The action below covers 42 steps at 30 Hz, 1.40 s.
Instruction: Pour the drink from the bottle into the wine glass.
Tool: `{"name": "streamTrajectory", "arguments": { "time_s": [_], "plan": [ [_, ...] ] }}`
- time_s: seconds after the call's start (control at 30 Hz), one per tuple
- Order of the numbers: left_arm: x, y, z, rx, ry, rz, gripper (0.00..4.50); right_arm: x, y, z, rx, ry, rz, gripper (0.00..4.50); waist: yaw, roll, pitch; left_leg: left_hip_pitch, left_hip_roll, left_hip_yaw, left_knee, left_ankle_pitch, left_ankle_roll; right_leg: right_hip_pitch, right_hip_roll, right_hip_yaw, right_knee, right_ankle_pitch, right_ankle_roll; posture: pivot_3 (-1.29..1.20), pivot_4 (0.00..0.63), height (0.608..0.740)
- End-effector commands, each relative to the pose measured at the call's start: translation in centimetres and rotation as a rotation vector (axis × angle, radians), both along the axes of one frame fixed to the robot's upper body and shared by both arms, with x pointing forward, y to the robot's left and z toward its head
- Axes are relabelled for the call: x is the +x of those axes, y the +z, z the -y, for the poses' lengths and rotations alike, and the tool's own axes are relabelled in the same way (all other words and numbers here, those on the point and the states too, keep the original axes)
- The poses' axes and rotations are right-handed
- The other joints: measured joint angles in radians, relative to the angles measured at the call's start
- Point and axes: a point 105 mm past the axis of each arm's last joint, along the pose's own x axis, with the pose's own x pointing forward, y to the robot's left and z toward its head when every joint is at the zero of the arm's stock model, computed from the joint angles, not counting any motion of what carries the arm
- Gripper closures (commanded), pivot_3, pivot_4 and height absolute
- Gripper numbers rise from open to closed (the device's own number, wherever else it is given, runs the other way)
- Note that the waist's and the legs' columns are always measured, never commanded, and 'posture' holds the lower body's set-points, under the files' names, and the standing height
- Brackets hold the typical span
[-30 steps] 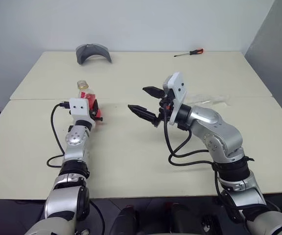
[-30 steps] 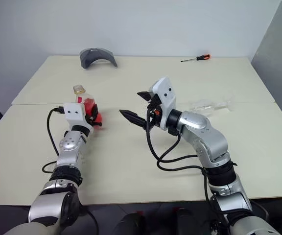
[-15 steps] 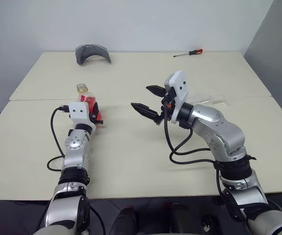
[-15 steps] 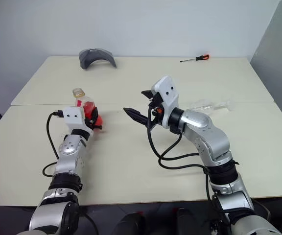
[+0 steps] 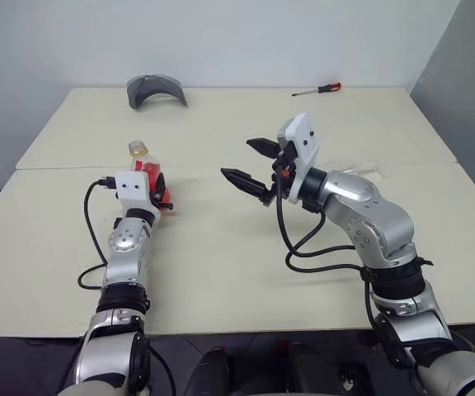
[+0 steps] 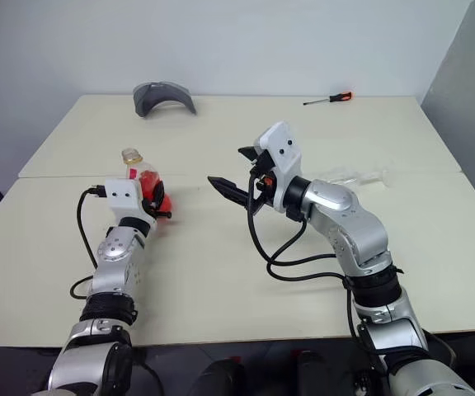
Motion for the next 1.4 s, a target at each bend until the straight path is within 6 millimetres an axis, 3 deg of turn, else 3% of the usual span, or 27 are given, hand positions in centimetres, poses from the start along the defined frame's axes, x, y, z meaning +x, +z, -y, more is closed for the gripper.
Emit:
{"name": "streamTrajectory", "arguments": {
  "time_s": [0.03, 0.5, 0.83, 1.1, 1.4],
  "plan": [
    [0.2, 0.0, -0.5, 0.015, 0.011, -0.009, 3.31, -0.2, 1.4, 0.3, 0.03, -0.01, 0.057, 0.0, 0.0, 0.0, 0.0, 0.0, 0.0, 0.0, 0.0, 0.0, 0.0, 0.0, 0.0, 0.0, 0.0, 0.0, 0.0, 0.0, 0.15, 0.74],
    [0.5, 0.0, -0.3, 0.024, 0.004, -0.014, 3.31, 0.1, 1.5, 0.5, 0.025, -0.03, 0.065, 0.0, 0.0, 0.0, 0.0, 0.0, 0.0, 0.0, 0.0, 0.0, 0.0, 0.0, 0.0, 0.0, 0.0, 0.0, 0.0, 0.0, 0.15, 0.74],
    [0.6, 0.0, -0.6, 0.021, 0.012, -0.011, 0.04, 0.4, 1.5, 0.7, 0.018, -0.035, 0.07, 0.0, 0.0, 0.0, 0.0, 0.0, 0.0, 0.0, 0.0, 0.0, 0.0, 0.0, 0.0, 0.0, 0.0, 0.0, 0.0, 0.0, 0.15, 0.74],
    [0.1, -0.4, -0.1, 0.006, -0.007, -0.015, 0.04, 0.5, 1.5, 0.8, 0.019, -0.038, 0.07, 0.0, 0.0, 0.0, 0.0, 0.0, 0.0, 0.0, 0.0, 0.0, 0.0, 0.0, 0.0, 0.0, 0.0, 0.0, 0.0, 0.0, 0.15, 0.74],
    [-1.7, 0.0, 0.0, 0.002, -0.023, -0.013, 0.04, 0.4, 1.5, 0.9, 0.021, -0.042, 0.07, 0.0, 0.0, 0.0, 0.0, 0.0, 0.0, 0.0, 0.0, 0.0, 0.0, 0.0, 0.0, 0.0, 0.0, 0.0, 0.0, 0.0, 0.15, 0.74]
  ]
}}
